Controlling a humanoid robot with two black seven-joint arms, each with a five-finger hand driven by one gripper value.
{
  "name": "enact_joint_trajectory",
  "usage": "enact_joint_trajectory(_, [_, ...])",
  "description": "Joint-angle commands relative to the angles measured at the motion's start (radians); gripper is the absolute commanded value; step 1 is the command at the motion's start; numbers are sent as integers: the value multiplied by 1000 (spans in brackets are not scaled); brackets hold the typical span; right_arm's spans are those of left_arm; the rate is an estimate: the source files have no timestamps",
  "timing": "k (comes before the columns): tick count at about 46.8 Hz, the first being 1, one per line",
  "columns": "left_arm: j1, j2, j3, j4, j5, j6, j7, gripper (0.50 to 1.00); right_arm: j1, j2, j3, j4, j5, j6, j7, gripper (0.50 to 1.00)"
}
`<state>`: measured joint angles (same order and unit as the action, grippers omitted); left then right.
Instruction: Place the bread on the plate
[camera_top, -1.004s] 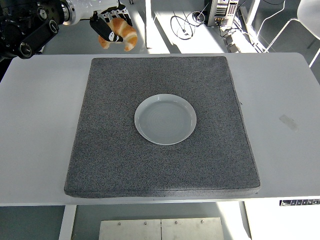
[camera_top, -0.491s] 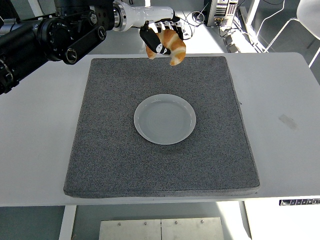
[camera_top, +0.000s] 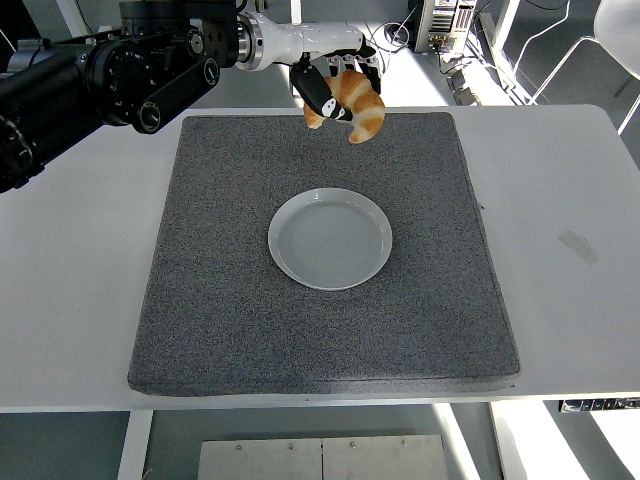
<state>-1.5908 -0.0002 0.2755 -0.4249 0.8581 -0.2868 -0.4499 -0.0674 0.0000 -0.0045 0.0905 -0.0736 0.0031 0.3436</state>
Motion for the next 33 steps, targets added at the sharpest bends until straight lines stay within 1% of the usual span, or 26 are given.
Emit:
enact_joint_trajectory(1, [6, 0, 4, -8, -1, 0, -15, 500, 0, 0, 0, 0, 0, 0, 0, 1000])
enact_joint_trajectory(7, [20, 0, 40, -12, 5, 0, -32, 500, 1, 0, 0, 2, 0, 0, 0, 1000])
enact_joint_trajectory(9, [26, 0, 69, -17, 5, -8, -55, 500, 1, 0, -2, 0, 0, 0, 0, 1000])
enact_joint_trajectory(12, [31, 0, 108, -26, 5, -35, -90, 500, 1, 0, -2, 2, 0, 0, 0, 1000])
enact_joint_trajectory(16, [38, 0, 137, -32, 5, -58, -119, 500, 1, 0, 0, 0, 0, 0, 0, 1000])
enact_joint_trajectory(25, [112, 0, 151, -32, 24, -58, -121, 500, 3, 0, -2, 0, 0, 0, 0, 1000])
enact_joint_trajectory(33, [173, 0, 155, -21, 39, -39, -116, 500, 3, 0, 0, 0, 0, 0, 0, 1000])
